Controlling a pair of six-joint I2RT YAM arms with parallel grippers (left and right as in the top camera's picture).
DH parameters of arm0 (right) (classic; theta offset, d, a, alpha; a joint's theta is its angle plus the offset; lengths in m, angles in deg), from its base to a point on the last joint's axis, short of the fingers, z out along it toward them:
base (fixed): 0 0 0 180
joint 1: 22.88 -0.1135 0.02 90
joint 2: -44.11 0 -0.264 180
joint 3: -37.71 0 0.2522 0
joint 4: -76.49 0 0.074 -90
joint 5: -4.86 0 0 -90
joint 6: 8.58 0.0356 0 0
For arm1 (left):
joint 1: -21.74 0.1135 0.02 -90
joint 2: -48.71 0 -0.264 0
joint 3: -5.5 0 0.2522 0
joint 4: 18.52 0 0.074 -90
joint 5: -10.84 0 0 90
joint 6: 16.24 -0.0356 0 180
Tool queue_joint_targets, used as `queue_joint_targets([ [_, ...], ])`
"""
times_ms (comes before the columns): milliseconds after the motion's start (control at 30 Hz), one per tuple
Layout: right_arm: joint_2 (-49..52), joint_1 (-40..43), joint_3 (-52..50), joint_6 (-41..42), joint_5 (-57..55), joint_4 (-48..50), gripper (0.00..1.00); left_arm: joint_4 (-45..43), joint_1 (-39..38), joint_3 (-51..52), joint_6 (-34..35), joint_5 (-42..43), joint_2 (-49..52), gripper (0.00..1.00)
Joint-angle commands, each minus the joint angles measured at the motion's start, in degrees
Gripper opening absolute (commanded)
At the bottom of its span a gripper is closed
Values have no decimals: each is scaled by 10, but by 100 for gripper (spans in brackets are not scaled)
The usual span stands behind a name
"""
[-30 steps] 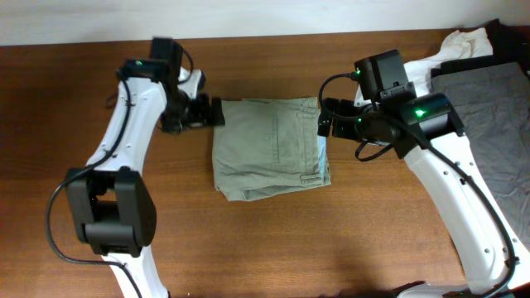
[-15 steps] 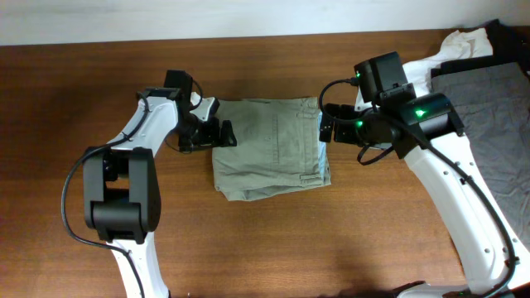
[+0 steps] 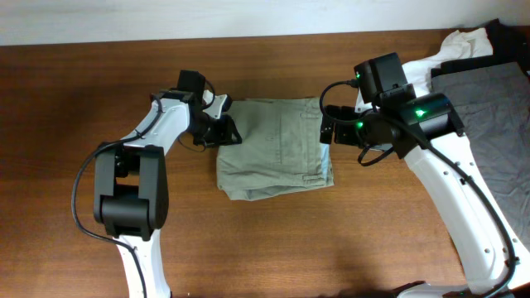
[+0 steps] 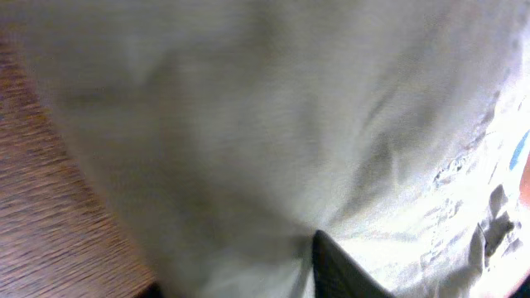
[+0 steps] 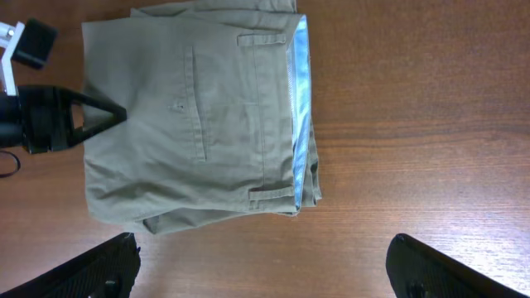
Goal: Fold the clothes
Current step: 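Grasp the pants bundle with the left gripper and carry it to the upper left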
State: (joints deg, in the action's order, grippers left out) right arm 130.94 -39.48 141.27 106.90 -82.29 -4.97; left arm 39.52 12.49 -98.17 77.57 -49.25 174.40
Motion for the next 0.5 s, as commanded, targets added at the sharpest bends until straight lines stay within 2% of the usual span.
queue_joint_targets([
  [0, -2, 2, 0, -1, -1, -6, 98, -23, 3, 8, 47, -24, 9, 12],
  [100, -2, 2, 0, -1, -1, -10, 99, -75, 25, 8, 106, -95, 9, 2],
  [200, -2, 2, -1, -1, -2, -21, 99, -143, 88, 8, 205, -130, 9, 1],
  [367, 0, 2, -9, -1, -4, -24, 99, -184, 245, 8, 382, -228, 9, 4],
  [400, 1, 2, -9, -2, -6, -23, 99, -190, 308, 8, 426, -235, 9, 4],
  [467, 4, 2, -9, -1, -6, -20, 99, -190, 374, 8, 462, -233, 9, 4],
])
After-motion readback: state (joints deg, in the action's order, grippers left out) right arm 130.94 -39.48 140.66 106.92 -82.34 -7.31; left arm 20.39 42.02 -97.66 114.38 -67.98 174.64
